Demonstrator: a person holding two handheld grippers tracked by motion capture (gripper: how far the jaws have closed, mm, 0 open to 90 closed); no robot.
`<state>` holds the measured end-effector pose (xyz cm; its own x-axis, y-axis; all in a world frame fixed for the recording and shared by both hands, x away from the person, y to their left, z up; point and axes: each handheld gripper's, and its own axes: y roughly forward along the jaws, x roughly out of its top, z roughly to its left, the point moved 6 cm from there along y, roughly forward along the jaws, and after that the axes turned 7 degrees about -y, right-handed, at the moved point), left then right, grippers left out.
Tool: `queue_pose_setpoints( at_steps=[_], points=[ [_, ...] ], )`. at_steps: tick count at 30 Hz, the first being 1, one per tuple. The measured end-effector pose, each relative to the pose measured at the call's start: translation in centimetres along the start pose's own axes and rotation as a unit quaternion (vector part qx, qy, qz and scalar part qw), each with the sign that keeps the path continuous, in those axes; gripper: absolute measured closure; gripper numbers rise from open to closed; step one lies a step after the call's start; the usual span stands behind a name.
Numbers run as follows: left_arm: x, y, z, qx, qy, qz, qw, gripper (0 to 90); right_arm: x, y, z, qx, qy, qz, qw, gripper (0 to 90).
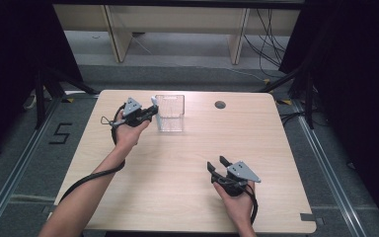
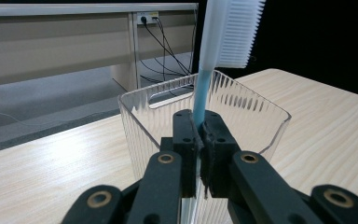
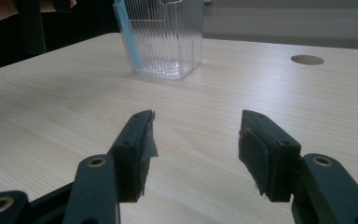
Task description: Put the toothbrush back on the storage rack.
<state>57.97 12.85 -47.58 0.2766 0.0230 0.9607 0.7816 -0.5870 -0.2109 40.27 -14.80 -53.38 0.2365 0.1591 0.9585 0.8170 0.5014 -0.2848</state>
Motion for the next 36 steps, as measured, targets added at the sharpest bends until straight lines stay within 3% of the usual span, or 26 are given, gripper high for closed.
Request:
queue_pose_setpoints(
  at_steps=[5, 8, 10, 13, 36],
  points=[
    [-0.13, 0.06, 0.02, 0.001, 0.002, 0.002, 1.0000, 84.6, -0.01, -0.03, 0.06, -0.002, 0.003, 0.002, 1.0000, 45.7],
    [-0.19, 0.08, 0.05, 0.002, 0.002, 0.004, 1.0000, 84.5, 0.02, -0.04, -0.11, -0.005, -0.010, 0.001, 0.9999, 45.7],
    [-0.18, 0.08, 0.05, 0.002, 0.003, 0.004, 1.0000, 84.5, 0.01, -0.01, 0.03, -0.002, -0.002, 0.001, 1.0000, 45.7],
    [-0.17, 0.07, 0.08, 0.003, 0.001, 0.004, 1.0000, 84.4, 0.03, -0.04, -0.12, -0.005, -0.010, 0.000, 0.9999, 45.7],
    [-0.15, -0.11, 0.19, 0.011, 0.005, 0.007, 0.9999, 79.8, 0.00, -0.01, 0.05, -0.001, -0.002, 0.001, 1.0000, 45.6]
  ],
)
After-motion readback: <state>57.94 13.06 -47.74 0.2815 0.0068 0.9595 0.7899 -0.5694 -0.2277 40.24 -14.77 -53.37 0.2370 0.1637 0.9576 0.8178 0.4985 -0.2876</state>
